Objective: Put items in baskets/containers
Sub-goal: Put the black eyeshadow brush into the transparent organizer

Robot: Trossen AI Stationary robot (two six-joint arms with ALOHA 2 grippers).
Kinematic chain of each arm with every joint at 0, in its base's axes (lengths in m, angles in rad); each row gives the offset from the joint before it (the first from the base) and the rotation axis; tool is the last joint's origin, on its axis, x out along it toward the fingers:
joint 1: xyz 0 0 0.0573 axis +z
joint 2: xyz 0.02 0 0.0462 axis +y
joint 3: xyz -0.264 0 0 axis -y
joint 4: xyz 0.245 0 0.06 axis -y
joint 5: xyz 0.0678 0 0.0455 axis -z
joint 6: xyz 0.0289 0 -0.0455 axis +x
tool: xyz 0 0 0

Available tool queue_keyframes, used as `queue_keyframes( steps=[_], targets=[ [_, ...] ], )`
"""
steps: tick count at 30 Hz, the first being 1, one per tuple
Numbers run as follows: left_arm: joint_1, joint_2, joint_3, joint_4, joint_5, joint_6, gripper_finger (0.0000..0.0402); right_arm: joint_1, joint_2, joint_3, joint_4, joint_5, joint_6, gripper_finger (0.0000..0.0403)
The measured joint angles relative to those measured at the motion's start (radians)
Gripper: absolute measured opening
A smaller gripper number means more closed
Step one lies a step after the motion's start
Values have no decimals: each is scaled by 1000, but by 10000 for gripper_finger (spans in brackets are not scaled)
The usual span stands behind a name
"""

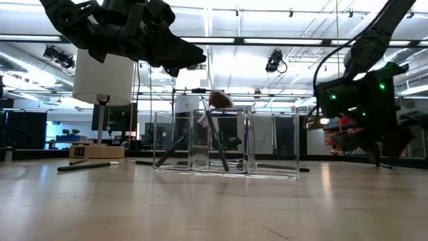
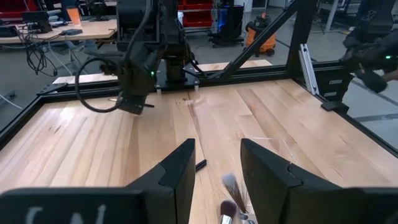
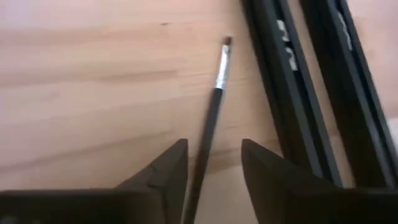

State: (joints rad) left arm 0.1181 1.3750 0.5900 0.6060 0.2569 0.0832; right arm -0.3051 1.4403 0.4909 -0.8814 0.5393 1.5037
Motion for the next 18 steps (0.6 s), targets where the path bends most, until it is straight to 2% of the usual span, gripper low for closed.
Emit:
queue_keyframes(
  steps=[2,6,9,18],
  targets=[
    [0,0,0,0,0,1,131,1,-1,-29,23,13,54,170],
    [0,0,0,0,1,3,131,4,-2,-70,105,66,53,174],
    [0,0,0,0,1,4,131,6,-1,-94,165,104,58,159],
    [-20,0,0,2,1,7,131,5,0,-100,211,95,17,101]
  ],
)
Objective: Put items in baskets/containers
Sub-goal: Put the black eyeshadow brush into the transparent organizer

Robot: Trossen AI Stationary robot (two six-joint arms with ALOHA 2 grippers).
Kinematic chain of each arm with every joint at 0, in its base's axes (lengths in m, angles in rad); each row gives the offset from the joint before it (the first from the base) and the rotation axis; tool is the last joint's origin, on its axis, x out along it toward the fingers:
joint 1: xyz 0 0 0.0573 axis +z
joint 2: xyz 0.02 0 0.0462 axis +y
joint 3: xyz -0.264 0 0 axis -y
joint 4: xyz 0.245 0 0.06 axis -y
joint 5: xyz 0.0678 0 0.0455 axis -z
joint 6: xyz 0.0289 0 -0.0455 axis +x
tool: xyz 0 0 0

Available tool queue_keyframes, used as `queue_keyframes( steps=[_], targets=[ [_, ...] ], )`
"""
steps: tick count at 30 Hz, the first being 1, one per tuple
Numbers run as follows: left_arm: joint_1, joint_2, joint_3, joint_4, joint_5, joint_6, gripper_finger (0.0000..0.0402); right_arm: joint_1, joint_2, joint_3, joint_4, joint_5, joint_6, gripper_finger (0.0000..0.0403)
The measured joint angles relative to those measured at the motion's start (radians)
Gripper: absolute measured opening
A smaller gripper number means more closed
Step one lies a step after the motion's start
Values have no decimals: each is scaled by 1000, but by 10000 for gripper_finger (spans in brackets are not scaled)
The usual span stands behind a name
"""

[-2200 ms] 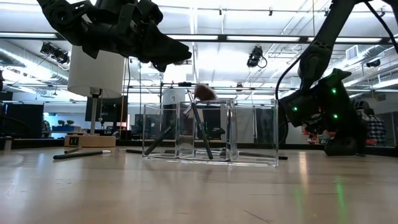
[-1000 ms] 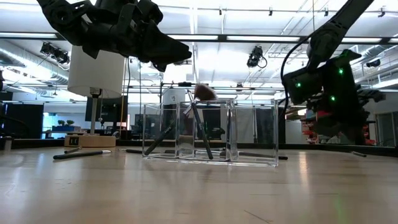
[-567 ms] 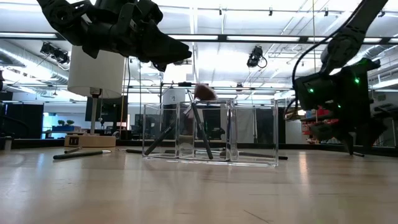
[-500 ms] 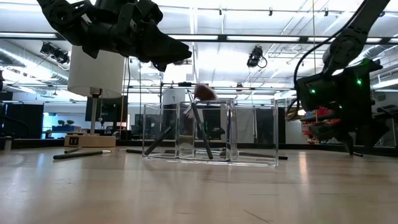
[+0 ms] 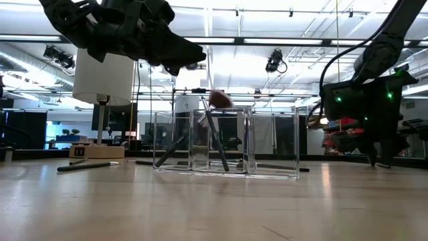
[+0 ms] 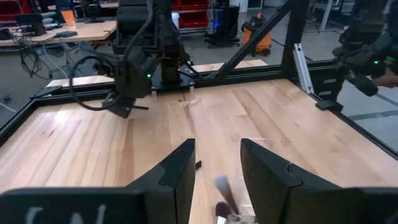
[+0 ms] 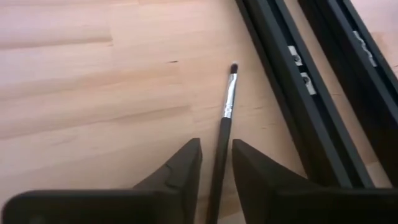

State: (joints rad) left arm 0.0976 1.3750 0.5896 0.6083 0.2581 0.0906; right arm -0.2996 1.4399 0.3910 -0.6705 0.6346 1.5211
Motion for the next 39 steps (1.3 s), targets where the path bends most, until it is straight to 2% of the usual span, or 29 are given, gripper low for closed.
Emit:
queue_keyframes(
  steps=[15,18,21,26,30,36,39],
  targets=[
    [-24,0,0,1,-9,8,131,40,4,-27,365,44,-289,19],
    [-22,0,0,0,-29,11,131,62,5,-96,590,82,-326,10],
    [-22,0,0,-7,-37,11,131,114,5,-175,847,65,-345,7],
    [-22,0,0,-27,-69,11,131,191,11,-219,1115,-64,-406,4],
    [-7,0,0,-36,-91,3,130,220,13,-176,1160,-162,-491,3],
    [23,0,0,-37,-93,-1,130,234,23,-102,1089,-181,-614,2],
    [28,0,0,-37,-93,-2,130,242,38,-72,996,-183,-650,2]
  ],
)
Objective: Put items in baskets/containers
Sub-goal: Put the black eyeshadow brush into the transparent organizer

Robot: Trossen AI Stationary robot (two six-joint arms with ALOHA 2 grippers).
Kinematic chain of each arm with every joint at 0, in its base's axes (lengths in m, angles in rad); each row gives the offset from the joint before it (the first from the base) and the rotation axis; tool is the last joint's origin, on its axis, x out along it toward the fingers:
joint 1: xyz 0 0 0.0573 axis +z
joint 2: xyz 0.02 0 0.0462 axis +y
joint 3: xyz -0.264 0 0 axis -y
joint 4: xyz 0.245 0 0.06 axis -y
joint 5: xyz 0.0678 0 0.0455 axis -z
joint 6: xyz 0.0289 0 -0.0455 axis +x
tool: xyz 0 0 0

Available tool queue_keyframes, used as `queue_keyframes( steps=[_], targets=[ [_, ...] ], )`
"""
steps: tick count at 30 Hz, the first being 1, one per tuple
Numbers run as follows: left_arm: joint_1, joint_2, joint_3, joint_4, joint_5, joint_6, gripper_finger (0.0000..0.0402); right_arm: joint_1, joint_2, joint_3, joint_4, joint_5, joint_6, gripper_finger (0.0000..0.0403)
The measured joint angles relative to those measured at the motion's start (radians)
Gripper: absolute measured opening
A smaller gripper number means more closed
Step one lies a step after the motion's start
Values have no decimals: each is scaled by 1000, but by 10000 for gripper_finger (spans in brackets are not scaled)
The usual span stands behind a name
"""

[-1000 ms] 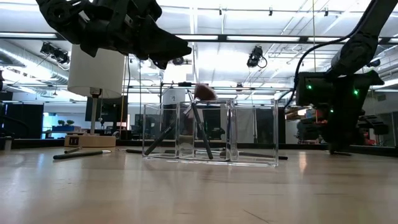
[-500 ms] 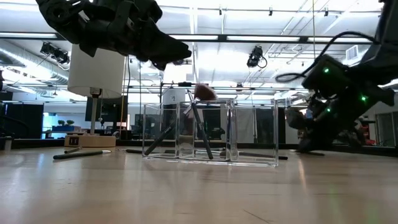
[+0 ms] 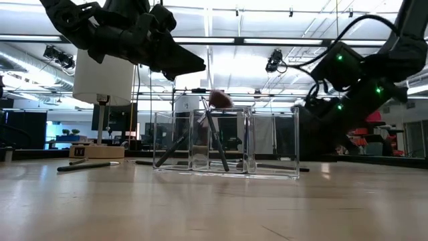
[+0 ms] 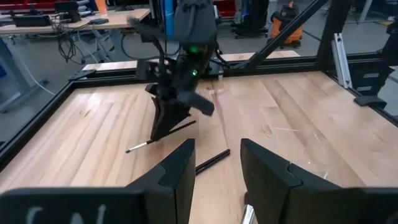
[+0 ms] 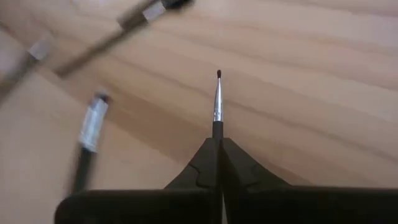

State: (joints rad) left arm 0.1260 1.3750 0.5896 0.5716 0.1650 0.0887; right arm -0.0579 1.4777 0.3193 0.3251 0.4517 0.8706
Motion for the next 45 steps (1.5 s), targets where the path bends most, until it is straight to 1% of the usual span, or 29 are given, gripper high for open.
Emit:
queue_keyframes(
  steps=[3,8,11,15,20,23,25,28,34,38,41,45],
  targets=[
    [0,0,0,0,0,0,130,4,18,26,-65,-7,-33,2],
    [0,0,0,0,0,0,130,5,42,30,-71,-3,-88,4],
    [0,0,0,0,1,0,130,4,42,30,-71,-3,-131,15],
    [-1,0,0,0,4,-1,130,4,43,30,-71,12,-174,49],
    [-1,0,0,0,4,-1,130,5,44,29,-55,22,-232,110],
    [-1,0,0,0,4,-1,131,4,45,26,-46,37,-293,140],
    [-1,0,0,0,4,0,130,2,45,14,-18,43,-341,153],
    [-1,0,0,0,4,0,131,-19,45,-22,50,36,-390,159],
    [-1,0,0,0,4,0,131,-95,45,-145,308,-89,-497,150],
    [-1,0,0,0,4,0,130,-124,45,-165,342,-113,-521,150],
    [-1,0,0,0,4,0,130,-131,66,-165,372,-111,-540,164],
    [-1,0,0,0,4,0,131,-131,139,-165,461,-105,-569,195]
  ],
)
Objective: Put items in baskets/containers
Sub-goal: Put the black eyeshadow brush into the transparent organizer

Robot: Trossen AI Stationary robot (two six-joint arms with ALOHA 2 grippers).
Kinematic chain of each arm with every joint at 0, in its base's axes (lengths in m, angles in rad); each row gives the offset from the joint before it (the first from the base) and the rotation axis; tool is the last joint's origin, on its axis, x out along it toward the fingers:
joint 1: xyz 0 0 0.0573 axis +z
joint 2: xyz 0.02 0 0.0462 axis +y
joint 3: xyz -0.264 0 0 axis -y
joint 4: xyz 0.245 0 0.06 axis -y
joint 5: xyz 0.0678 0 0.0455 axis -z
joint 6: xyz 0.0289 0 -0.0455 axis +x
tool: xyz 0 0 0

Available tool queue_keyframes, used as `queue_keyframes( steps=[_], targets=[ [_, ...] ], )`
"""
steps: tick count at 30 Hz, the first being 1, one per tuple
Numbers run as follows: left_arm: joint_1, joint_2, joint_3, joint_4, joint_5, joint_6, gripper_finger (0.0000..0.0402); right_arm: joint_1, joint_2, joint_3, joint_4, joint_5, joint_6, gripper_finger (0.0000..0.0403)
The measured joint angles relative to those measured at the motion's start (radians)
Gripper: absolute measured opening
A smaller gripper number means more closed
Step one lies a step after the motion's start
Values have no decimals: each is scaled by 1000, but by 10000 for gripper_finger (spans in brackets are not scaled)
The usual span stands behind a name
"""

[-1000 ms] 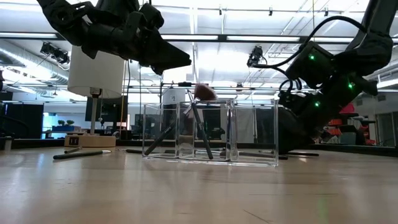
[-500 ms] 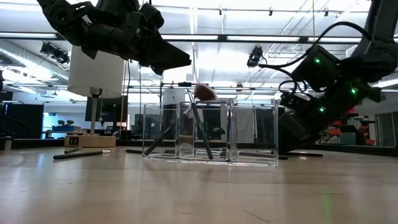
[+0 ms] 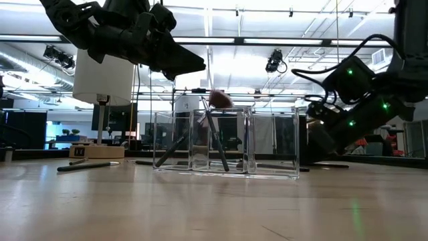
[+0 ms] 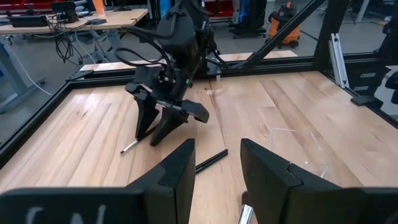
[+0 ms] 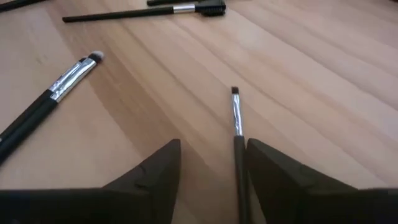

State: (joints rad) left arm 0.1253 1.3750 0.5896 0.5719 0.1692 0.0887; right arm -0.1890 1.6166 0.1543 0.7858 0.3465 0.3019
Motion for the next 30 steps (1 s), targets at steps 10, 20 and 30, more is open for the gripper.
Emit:
queue_keyframes(
  steps=[10,20,30],
  targets=[
    [0,0,0,0,0,0,130,-1,218,4,235,21,-12,138],
    [0,0,0,0,0,0,130,-4,236,4,267,-3,10,13],
    [1,0,0,-12,0,0,130,6,250,15,507,-76,57,7]
  ],
)
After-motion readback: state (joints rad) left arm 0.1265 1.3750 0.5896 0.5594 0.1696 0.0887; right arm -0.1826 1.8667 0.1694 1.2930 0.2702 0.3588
